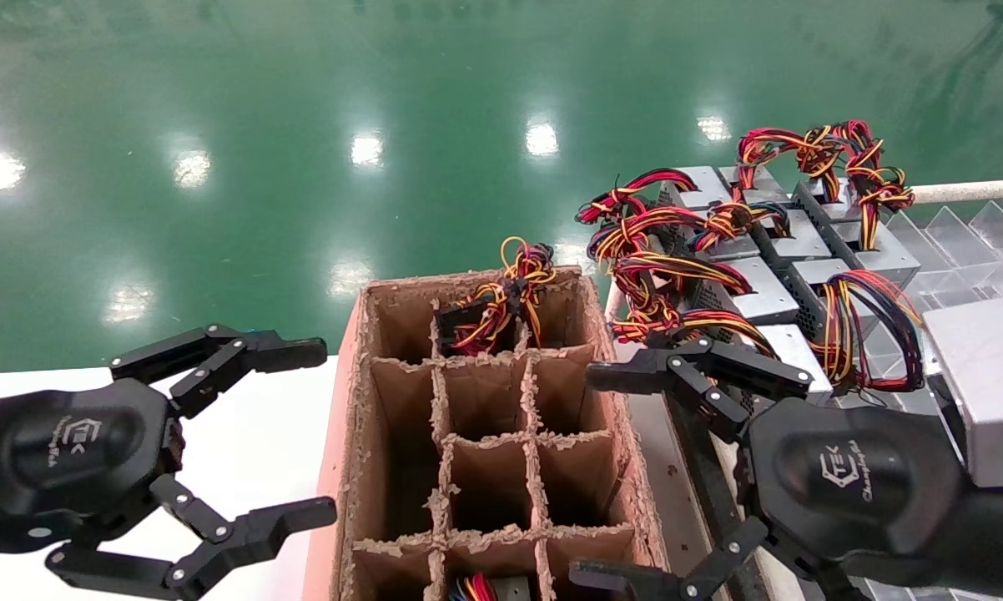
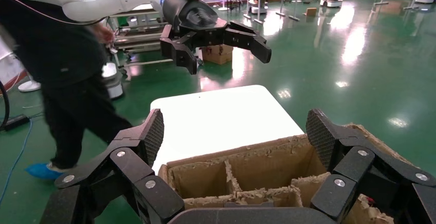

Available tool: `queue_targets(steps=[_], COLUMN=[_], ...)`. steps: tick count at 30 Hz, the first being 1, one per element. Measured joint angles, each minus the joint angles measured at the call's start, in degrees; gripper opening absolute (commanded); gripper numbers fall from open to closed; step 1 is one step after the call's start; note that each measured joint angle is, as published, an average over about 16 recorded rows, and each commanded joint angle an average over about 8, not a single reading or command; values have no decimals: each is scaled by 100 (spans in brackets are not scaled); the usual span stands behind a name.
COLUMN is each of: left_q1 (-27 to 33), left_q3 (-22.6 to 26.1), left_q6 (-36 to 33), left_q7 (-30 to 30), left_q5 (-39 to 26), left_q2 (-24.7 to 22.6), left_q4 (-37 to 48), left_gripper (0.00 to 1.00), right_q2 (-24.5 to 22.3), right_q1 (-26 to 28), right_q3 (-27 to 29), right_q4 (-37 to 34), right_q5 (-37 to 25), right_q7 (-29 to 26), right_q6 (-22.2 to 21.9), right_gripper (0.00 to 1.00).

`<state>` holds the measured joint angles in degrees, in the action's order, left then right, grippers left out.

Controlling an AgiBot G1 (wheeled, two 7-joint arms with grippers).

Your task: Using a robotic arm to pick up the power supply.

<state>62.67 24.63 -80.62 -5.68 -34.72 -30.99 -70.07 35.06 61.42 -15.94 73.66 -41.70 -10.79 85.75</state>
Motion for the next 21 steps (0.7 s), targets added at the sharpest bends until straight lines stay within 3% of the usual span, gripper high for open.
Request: queue_targets(steps=[21], left_q1=[0], left_q3=[0], left_q6=[0], left_q7=[0], left_q5=[0], left_q2=[0], left_q4=[0], left_gripper=[100], right_q2=[-6], right_q1=[18], right_q3=[-9], right_q4=[-14], right_q5=[-21], right_q7=[7], right_q6=[-9], right_gripper=[100])
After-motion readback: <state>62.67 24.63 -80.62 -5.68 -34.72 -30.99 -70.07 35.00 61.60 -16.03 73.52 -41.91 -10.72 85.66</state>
